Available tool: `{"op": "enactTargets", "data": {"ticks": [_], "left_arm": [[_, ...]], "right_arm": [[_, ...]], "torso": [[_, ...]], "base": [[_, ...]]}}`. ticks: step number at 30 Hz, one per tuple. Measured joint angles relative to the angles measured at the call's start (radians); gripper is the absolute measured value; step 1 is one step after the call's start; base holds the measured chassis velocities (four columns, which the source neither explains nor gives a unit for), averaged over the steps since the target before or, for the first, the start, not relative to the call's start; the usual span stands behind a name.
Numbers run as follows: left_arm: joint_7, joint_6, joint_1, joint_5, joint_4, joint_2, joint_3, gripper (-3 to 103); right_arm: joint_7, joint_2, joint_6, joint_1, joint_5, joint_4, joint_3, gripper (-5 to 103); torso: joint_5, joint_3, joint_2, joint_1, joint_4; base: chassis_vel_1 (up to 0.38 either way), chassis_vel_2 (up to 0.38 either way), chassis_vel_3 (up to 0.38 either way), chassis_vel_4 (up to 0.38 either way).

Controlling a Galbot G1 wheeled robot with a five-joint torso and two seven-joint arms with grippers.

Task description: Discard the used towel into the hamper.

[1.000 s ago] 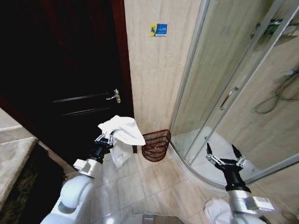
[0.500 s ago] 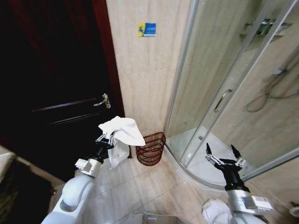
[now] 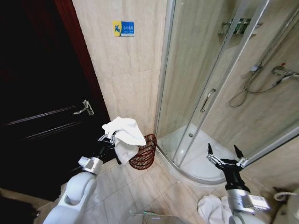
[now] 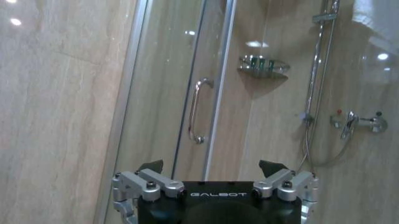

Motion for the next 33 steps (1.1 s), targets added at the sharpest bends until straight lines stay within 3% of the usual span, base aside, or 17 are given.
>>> {"op": "enactTargets", "data": {"ticks": [10, 22, 33], "left_arm": [[0.018, -0.023, -0.215, -0.034, 0.222, 0.032, 0.144, 7], [0.013, -0.055, -0.488, -0.06, 0.456, 0.017, 0.326, 7], [0.019, -0.036, -0.416, -0.064, 0.421, -0.005, 0.307, 7]], "right_arm": [[0.028, 0.0, -0.063, 0.019, -0.043, -0.004, -0.008, 100], [0.037, 0.0, -0.058, 0.018, -0.09, -0.015, -0.019, 100], [0.038, 0.0, -0.051, 0.019, -0.069, -0.016, -0.007, 100]], "torso": [[-0.0002, 0.0, 0.0, 0.0, -0.0002], [0.0002, 0.0, 0.0, 0.001, -0.0004], [0.0, -0.008, -0.016, -0.006, -0.0002]], "base": [[0.0, 0.0, 0.0, 0.0], [0.0, 0.0, 0.0, 0.0], [0.0, 0.0, 0.0, 0.0]]}}
